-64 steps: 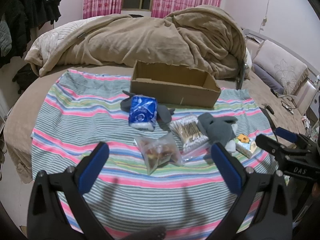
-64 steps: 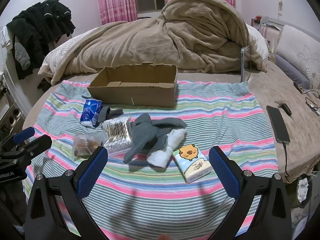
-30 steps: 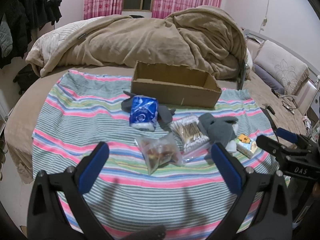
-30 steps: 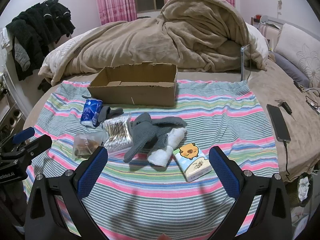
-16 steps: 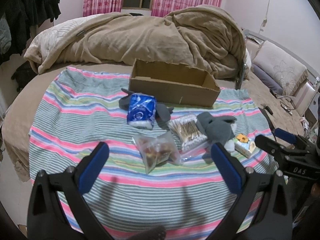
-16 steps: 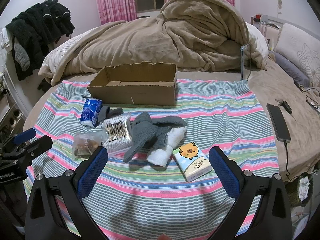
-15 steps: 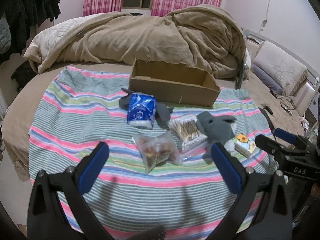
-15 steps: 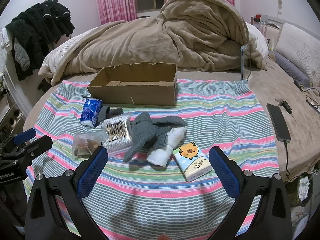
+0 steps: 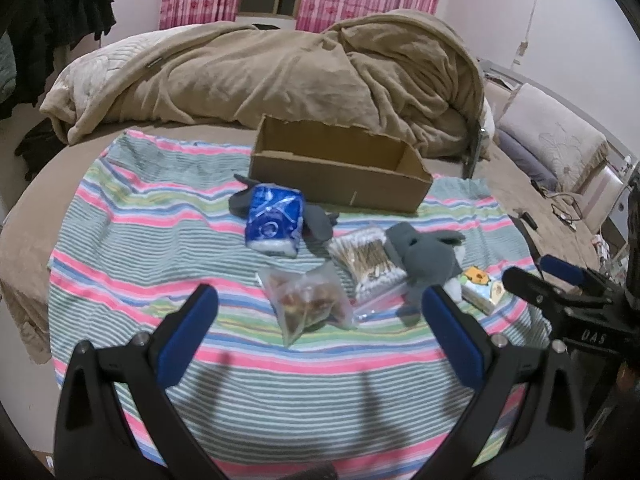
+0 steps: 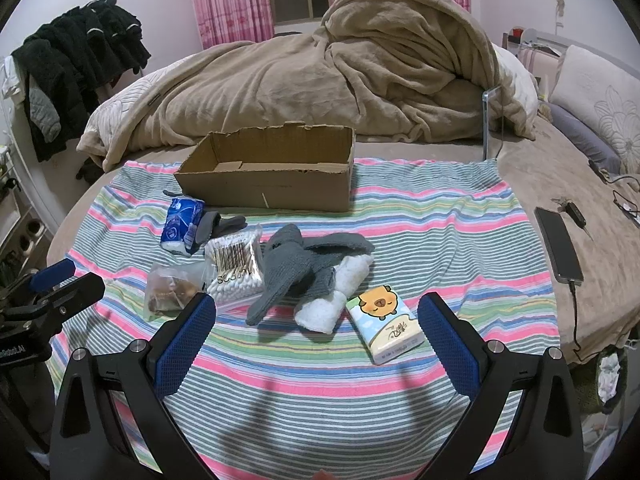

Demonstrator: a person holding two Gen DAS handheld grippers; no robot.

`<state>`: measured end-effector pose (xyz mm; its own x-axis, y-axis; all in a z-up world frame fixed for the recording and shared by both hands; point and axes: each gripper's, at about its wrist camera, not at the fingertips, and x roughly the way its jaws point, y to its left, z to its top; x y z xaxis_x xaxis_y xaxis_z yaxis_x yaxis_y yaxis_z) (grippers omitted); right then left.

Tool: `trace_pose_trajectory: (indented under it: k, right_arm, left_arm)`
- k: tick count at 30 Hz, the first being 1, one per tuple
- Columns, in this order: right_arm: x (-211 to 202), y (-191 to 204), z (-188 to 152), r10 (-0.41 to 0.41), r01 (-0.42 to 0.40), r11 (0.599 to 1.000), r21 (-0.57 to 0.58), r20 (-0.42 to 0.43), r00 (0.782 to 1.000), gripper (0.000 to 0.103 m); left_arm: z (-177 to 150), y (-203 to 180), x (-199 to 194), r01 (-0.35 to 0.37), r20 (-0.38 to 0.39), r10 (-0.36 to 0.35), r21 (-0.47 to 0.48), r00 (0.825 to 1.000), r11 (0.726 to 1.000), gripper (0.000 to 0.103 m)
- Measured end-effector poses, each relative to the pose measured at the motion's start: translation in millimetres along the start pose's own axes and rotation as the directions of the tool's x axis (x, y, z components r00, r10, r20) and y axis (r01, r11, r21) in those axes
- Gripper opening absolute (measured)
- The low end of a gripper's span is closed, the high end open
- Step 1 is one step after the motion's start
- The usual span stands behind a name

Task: Organize objects
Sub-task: 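Grasp the snack bag with the left tool while the right tool grasps the cartoon tissue pack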

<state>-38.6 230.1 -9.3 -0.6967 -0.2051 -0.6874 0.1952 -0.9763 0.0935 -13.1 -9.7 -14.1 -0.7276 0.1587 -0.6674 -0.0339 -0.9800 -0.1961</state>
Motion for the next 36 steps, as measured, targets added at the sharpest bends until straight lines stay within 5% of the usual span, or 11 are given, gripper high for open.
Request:
trace_pose_trajectory:
  k: [10,22,28,36]
  right_arm:
    - [8.9,-32.0,15.7,-0.065,0.065,0.998,0.014,0.002,0.998,0.103]
    - [71.6,-60.6,8.0,-0.088,0.093,0.995,0.028,-0.14,0.986,0.095]
    - [87.7,-60.1,-8.0,-0.085,0.087,0.996,0.003,-0.203,0.975,0.091]
    - [98.3,-52.1,-18.3,-0.044,0.034,0.998,-0.044,-0.243,0.969,0.063]
  left_arm:
    - [3.6,5.9,26.6,0.013,-0.064,-0.013,0.001,0.998,1.0,0.102]
    - [-5.8,9.8,92.8,0.041,-0.196,-0.042,-0.01,0.98,0.999,0.101]
    - [-13.1,9.0,112.8,0.048,-0.247,-0.047,-0.001,0.968,0.999,0.083]
    - [-19.3,6.9,118.8,0.046,-0.242,-0.041,0.012,0.969,0.999,0.071]
